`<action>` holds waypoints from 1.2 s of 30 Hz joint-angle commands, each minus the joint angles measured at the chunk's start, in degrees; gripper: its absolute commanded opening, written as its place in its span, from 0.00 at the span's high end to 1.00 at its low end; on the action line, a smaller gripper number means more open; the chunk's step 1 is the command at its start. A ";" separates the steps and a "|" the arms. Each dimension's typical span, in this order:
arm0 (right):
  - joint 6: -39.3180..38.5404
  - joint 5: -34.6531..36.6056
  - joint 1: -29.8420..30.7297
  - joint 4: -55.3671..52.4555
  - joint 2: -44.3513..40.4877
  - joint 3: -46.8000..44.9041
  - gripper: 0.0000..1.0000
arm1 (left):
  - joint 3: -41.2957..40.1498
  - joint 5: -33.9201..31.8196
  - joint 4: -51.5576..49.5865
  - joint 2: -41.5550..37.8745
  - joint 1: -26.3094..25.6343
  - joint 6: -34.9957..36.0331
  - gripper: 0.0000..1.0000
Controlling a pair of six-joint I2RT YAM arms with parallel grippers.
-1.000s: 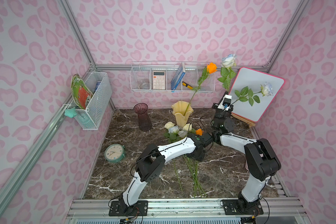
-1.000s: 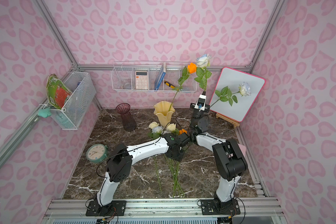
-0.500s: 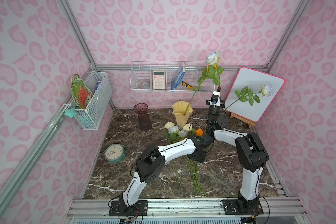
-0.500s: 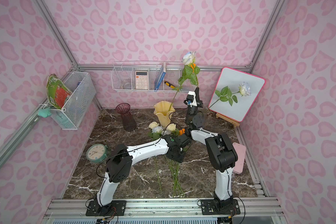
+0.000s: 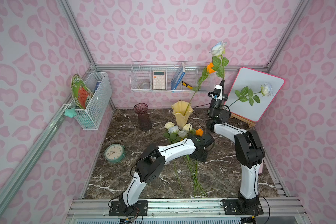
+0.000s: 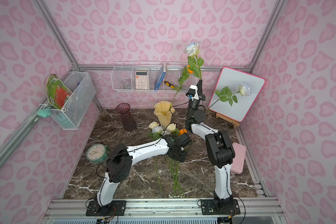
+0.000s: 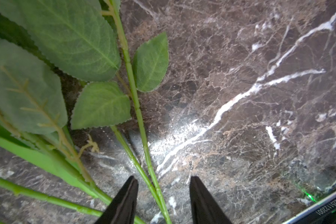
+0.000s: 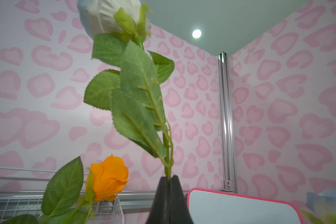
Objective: Arrange the flowers in different vases according to their colors
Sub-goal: Insert the flower into the vase.
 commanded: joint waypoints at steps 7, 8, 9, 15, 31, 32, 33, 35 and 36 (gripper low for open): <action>-0.40 -0.60 -1.39 13.30 2.44 2.47 1.00 | 0.47 0.83 -0.43 0.22 0.16 -0.33 0.51; -0.04 -1.20 -1.56 13.35 2.23 1.30 1.00 | 0.45 0.83 -0.48 0.32 0.20 -0.27 0.51; -0.08 -1.49 -1.52 13.40 2.24 0.91 1.00 | 0.44 0.74 -0.44 0.34 0.28 -0.22 0.51; -1.73 -1.29 -1.03 14.01 2.36 0.96 1.00 | 0.70 1.01 -0.77 0.55 0.25 -0.09 0.51; -0.83 3.94 -1.08 14.49 5.06 -1.91 0.97 | -0.82 -0.40 -1.21 -0.57 0.30 0.70 0.52; -0.82 3.83 -0.92 14.63 4.67 -2.65 0.83 | -0.85 -0.46 -1.13 -0.62 0.33 0.76 0.51; -0.56 3.73 -0.72 14.58 4.27 -3.56 0.65 | -0.89 -0.49 -0.96 -0.62 0.37 0.81 0.51; -0.87 4.39 -0.59 14.59 4.13 -3.94 0.50 | -0.86 -0.49 -0.97 -0.61 0.33 0.99 0.51; -1.37 4.66 -0.47 14.56 4.28 -3.76 0.39 | -0.78 -0.41 -0.87 -0.62 0.32 0.99 0.51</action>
